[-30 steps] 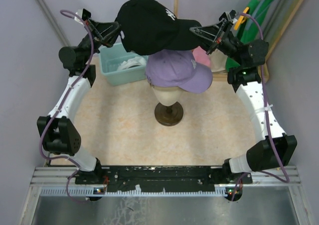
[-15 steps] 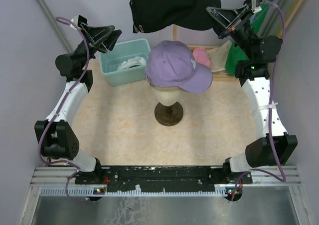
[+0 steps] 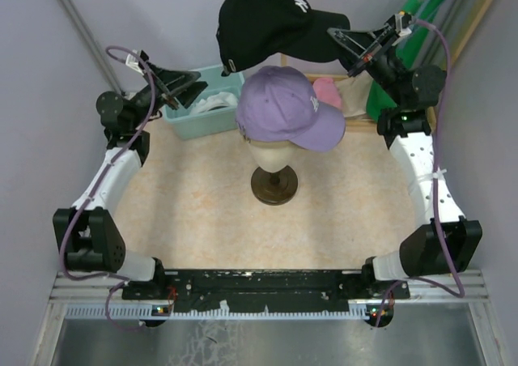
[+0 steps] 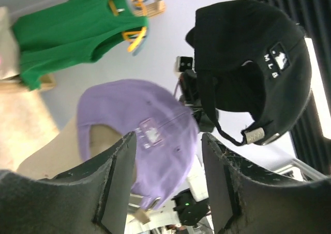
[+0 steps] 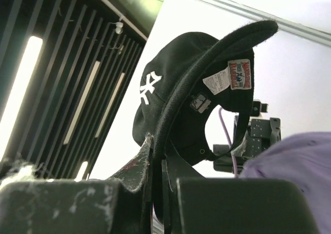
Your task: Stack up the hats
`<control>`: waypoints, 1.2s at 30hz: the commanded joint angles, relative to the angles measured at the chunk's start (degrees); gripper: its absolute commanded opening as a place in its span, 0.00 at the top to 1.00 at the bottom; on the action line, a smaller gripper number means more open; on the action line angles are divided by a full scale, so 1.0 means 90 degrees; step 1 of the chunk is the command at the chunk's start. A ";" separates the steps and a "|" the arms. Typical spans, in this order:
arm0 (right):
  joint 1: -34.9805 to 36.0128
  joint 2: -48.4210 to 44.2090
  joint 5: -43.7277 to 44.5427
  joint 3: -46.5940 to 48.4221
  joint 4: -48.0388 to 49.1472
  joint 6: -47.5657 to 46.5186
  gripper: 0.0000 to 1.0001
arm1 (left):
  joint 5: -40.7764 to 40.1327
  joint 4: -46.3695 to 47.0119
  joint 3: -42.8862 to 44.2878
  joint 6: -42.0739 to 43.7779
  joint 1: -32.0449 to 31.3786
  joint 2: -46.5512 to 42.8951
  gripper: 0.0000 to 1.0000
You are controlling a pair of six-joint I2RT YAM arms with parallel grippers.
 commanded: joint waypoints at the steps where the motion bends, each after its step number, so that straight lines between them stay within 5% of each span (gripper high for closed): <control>1: 0.0017 -0.0471 -0.0229 -0.0280 -0.0128 -0.0010 1.00 | 0.0386 -0.2413 0.0035 0.2544 0.0030 -0.0638 0.38; 25: 0.0016 -0.1396 -0.0658 -0.1210 -0.2679 -0.1543 1.00 | 0.0422 -0.2151 -0.0528 0.2738 0.0003 -0.0414 0.38; 36: -0.0055 -0.1888 -0.0642 -0.1882 -0.2765 -0.1630 1.00 | 0.0760 -0.2324 -0.0364 0.2744 -0.0508 -0.0123 0.38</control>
